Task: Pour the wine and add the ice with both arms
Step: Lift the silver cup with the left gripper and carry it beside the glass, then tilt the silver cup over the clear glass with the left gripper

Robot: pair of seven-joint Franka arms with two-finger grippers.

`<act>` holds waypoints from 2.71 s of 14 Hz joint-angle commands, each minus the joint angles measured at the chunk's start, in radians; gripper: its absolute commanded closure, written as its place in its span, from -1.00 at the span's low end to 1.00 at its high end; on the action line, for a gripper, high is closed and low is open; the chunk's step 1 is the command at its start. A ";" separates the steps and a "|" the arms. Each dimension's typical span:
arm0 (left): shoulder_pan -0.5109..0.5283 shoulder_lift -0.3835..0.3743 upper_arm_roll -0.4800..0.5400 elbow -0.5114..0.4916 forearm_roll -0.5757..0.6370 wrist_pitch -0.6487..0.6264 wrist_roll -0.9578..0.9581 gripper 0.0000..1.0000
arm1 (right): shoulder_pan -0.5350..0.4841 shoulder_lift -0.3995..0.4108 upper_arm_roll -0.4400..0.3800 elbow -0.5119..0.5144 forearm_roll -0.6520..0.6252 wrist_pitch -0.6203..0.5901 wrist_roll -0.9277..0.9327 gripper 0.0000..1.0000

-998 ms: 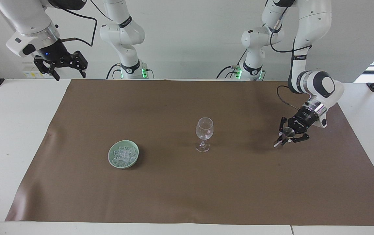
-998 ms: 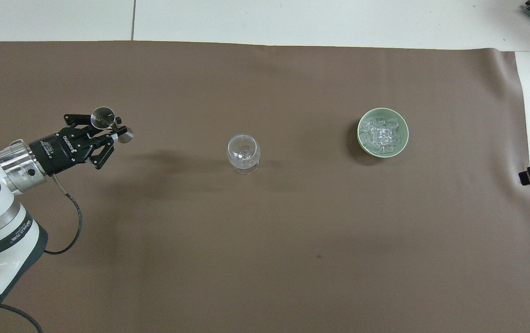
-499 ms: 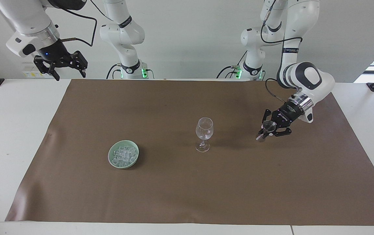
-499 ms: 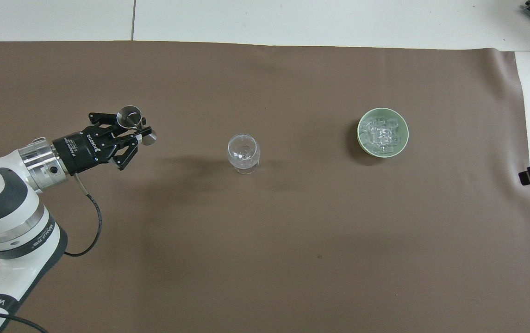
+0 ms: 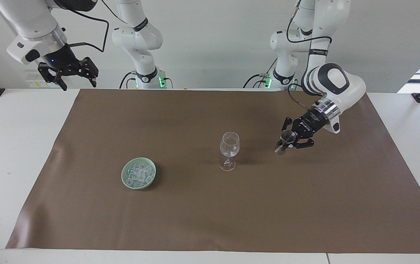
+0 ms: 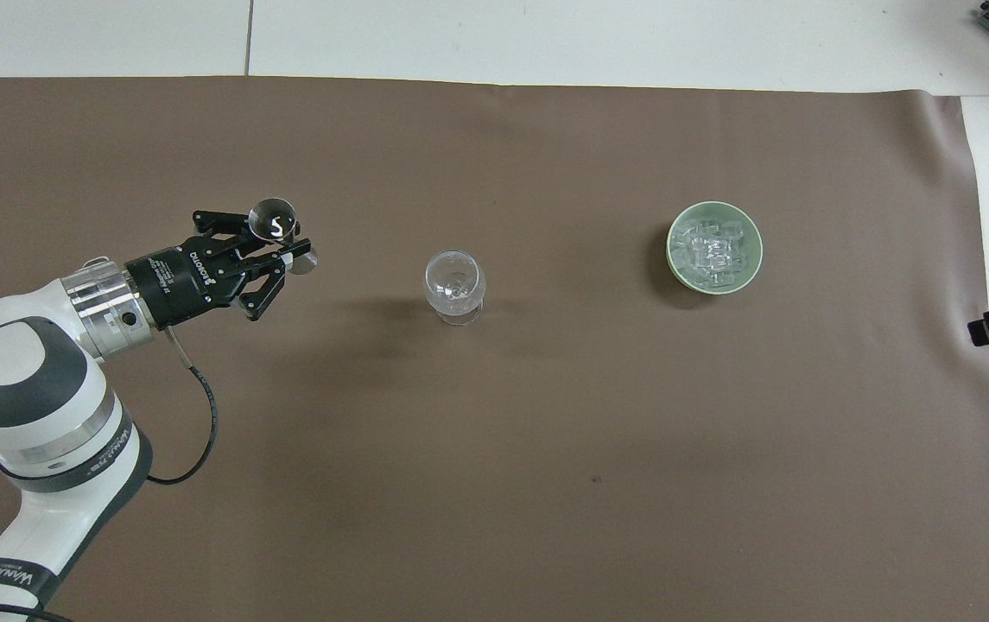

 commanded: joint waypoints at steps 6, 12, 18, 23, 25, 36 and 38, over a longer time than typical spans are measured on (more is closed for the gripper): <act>-0.143 -0.026 0.008 -0.010 0.015 0.158 -0.069 1.00 | -0.002 -0.011 0.002 -0.004 0.006 -0.006 0.000 -1.00; -0.203 -0.010 0.007 0.035 0.098 0.210 -0.175 1.00 | -0.002 -0.011 0.002 -0.004 0.006 -0.006 0.000 -1.00; -0.249 -0.008 0.007 0.035 0.156 0.257 -0.170 1.00 | -0.002 -0.011 0.002 -0.004 0.006 -0.006 0.000 -1.00; -0.278 -0.006 0.005 0.036 0.190 0.278 -0.169 1.00 | -0.002 -0.011 0.002 -0.004 0.006 -0.008 0.000 -1.00; -0.279 0.000 0.004 0.041 0.235 0.296 -0.172 1.00 | -0.002 -0.011 0.002 -0.004 0.006 -0.006 0.000 -1.00; -0.338 0.027 0.005 0.061 0.368 0.373 -0.170 1.00 | -0.004 -0.011 0.002 -0.004 0.006 -0.006 0.000 -1.00; -0.338 0.027 0.005 0.063 0.388 0.381 -0.170 1.00 | -0.002 -0.011 0.002 -0.004 0.006 -0.008 0.000 -1.00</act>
